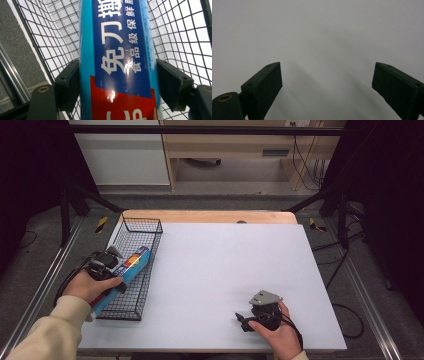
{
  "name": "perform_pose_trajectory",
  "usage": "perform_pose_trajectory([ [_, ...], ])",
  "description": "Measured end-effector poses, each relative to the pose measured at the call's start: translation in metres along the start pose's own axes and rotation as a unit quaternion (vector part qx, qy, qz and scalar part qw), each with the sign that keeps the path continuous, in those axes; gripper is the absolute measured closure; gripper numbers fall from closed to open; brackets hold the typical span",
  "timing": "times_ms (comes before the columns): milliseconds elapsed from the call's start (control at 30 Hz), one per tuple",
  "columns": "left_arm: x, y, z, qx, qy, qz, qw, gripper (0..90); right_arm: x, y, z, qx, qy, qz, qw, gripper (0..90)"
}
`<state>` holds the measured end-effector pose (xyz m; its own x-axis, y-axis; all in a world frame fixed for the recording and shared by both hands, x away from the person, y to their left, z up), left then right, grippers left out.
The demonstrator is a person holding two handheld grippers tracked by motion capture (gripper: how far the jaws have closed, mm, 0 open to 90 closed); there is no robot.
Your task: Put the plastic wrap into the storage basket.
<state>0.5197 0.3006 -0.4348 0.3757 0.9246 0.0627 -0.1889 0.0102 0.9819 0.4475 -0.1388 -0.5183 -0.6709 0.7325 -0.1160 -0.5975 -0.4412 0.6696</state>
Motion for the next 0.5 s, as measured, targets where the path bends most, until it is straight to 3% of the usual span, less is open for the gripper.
perform_pose_trajectory([
  [67,0.000,0.002,0.001,-0.011,0.002,-0.002,0.9999,25.9,0.000,0.000,0.000,0.001,-0.004,-0.001,1.0000,9.7],
  [167,0.000,0.013,0.004,-0.047,0.002,-0.010,0.9988,22.8,0.000,0.000,0.000,0.000,0.000,0.000,1.0000,9.7],
  [267,-0.008,0.030,0.010,-0.115,0.006,-0.022,0.9931,17.7,0.000,-0.001,0.000,-0.001,-0.002,0.000,1.0000,9.7],
  [367,-0.022,0.048,0.017,-0.188,-0.007,-0.010,0.9821,14.5,0.000,0.000,0.000,0.000,-0.002,-0.001,1.0000,9.6],
  [500,-0.059,0.062,0.022,-0.255,-0.026,-0.036,0.9660,10.4,-0.002,0.002,0.000,-0.002,-0.006,-0.008,1.0000,9.7],
])
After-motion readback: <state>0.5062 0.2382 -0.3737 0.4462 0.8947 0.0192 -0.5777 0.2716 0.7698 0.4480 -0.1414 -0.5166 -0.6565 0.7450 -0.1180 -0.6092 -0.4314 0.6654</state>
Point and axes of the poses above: each handheld gripper's, and its own axes: y roughly backward along the jaws, z roughly out of its top, x roughly to its left, the point moved 6 cm from there along -y, roughly forward along the jaws, and after that the axes turned 4 degrees about y, right-handed, at the moved point
